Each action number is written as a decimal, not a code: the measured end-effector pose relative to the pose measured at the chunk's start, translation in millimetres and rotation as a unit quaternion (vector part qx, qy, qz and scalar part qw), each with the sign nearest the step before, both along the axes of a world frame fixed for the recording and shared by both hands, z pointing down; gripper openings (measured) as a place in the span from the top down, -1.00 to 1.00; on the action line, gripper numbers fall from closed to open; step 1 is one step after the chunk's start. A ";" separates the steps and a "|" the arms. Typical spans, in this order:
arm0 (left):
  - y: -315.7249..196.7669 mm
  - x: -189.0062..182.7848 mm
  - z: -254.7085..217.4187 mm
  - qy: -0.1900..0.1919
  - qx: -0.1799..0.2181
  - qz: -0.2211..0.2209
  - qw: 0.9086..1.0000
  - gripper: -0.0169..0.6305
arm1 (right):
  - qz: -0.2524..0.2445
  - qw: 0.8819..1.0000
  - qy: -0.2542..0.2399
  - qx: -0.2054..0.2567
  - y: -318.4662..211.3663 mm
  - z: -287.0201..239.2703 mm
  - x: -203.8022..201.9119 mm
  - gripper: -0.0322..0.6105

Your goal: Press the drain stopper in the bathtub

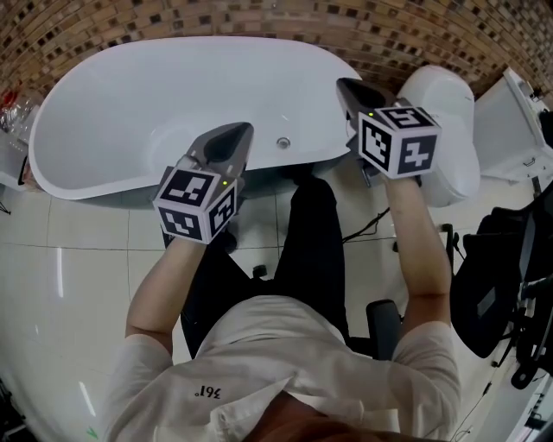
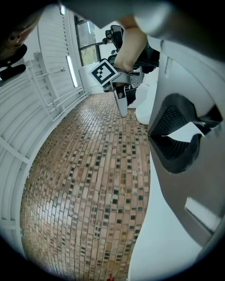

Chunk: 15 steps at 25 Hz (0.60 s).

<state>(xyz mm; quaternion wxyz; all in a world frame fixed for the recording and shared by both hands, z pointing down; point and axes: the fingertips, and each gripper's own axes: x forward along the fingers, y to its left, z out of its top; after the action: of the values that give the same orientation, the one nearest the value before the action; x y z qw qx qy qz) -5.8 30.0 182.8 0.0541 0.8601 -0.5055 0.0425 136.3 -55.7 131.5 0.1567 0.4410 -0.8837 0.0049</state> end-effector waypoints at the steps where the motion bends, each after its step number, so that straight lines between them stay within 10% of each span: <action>1: 1.0 -1.5 1.5 0.000 -0.001 -0.002 1.000 0.93 | -0.001 1.000 -0.001 0.002 1.9 2.1 -1.1 0.86; 15: 19.8 -17.9 17.5 0.034 -0.008 -0.032 0.999 0.93 | -0.009 1.000 -0.025 0.015 33.8 21.0 -9.1 0.86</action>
<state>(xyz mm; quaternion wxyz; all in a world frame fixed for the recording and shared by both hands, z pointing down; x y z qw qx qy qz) -23.7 49.9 200.3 0.0791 0.8440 -0.5302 0.0151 127.2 -21.9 152.5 0.1282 0.4350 -0.8912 0.0014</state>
